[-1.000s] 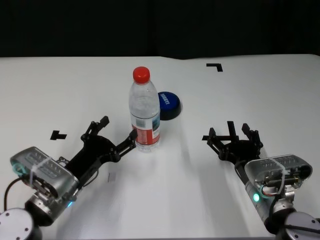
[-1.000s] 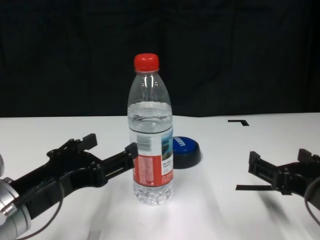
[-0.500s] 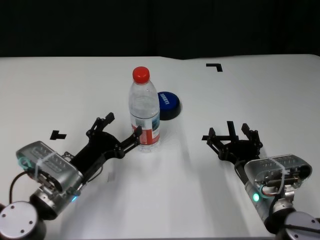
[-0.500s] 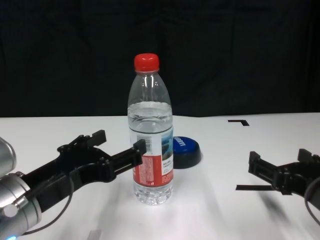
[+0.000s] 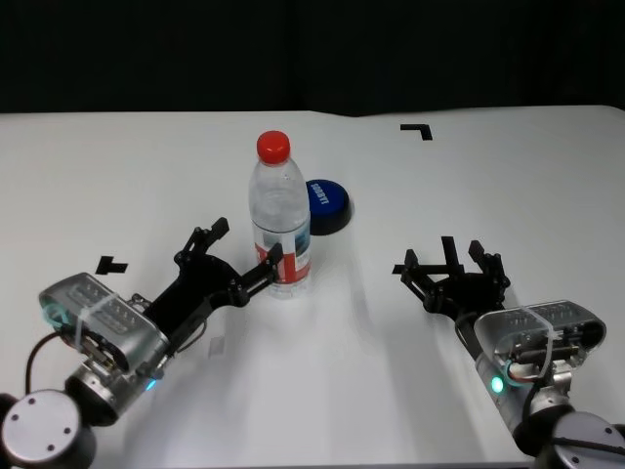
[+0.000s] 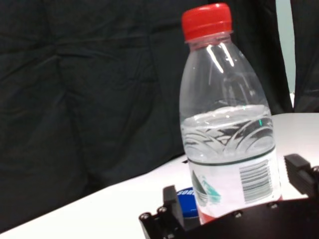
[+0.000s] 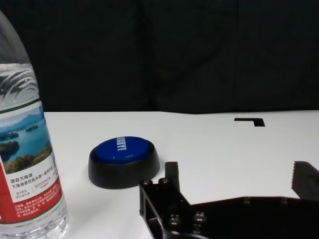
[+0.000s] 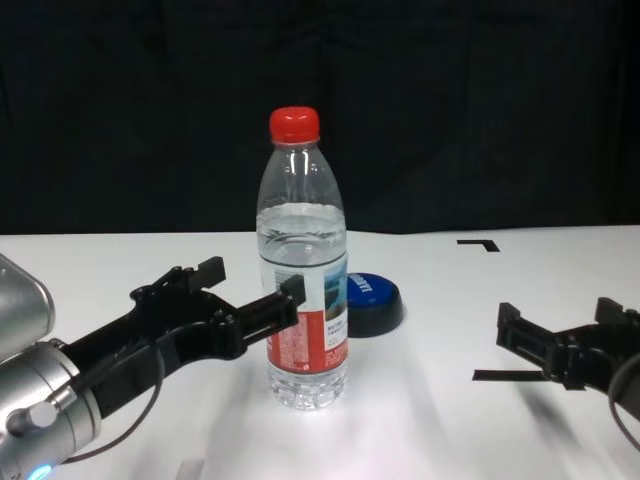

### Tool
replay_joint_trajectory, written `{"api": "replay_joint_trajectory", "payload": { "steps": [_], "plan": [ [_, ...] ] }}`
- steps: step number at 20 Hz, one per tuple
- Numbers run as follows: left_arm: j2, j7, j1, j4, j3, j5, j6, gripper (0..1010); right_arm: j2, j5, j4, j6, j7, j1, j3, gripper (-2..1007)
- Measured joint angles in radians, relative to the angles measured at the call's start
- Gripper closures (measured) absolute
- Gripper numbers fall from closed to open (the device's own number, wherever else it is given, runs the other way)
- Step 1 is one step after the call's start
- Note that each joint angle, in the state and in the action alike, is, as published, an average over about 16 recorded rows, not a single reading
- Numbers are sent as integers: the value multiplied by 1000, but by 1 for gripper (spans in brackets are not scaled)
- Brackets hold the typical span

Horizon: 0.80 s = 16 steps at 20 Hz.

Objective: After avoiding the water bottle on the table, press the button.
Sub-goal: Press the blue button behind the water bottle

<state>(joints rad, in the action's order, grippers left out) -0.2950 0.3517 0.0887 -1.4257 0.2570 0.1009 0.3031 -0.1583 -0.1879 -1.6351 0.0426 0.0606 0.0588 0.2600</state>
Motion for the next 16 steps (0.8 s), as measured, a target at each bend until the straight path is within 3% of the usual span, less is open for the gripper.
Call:
{"api": "replay_joint_trajectory", "payload": {
  "steps": [8, 16],
  "plan": [
    [2, -9, -5, -5, 1, -3, 0, 7, 0, 0, 0, 0, 0, 0, 0, 2],
    [-3, -27, -37, -34, -17, -5, 3, 7, 0, 0, 0, 0, 0, 0, 0, 3]
  ]
}}
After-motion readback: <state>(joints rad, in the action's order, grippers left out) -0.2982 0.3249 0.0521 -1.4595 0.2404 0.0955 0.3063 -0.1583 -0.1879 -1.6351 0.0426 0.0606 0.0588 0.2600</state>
